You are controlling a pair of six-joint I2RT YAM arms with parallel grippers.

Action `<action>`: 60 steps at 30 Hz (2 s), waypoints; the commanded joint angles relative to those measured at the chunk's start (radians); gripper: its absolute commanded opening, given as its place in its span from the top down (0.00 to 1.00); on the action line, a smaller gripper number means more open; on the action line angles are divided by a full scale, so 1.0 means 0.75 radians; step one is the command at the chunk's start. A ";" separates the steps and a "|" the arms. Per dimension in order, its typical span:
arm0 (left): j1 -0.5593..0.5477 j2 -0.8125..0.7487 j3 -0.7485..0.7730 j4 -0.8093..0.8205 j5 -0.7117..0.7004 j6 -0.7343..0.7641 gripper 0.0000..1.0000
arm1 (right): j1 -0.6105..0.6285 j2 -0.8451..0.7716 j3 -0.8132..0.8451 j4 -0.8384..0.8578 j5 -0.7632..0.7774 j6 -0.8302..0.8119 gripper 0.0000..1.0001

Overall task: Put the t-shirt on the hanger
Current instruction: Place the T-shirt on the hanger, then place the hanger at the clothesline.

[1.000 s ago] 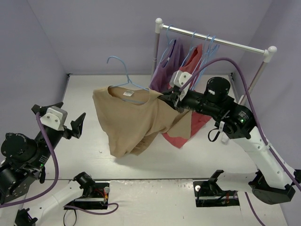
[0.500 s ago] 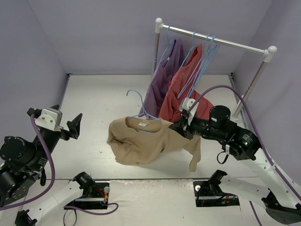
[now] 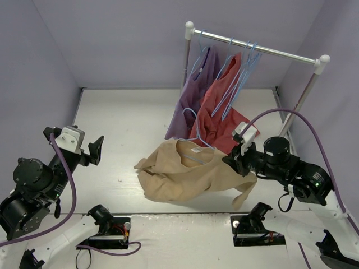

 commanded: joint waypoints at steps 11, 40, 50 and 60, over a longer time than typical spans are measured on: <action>-0.008 0.039 -0.083 0.164 0.006 -0.038 0.27 | -0.003 0.013 0.226 -0.119 0.251 -0.014 1.00; -0.006 0.021 -0.167 0.222 0.030 -0.041 0.27 | -0.002 0.034 0.338 -0.289 0.377 -0.021 1.00; -0.007 0.049 -0.177 0.251 0.063 -0.047 0.27 | 0.006 0.073 0.412 -0.344 0.504 0.010 1.00; -0.006 0.032 -0.207 0.266 0.059 -0.033 0.27 | 0.005 0.142 0.503 -0.404 0.502 0.003 1.00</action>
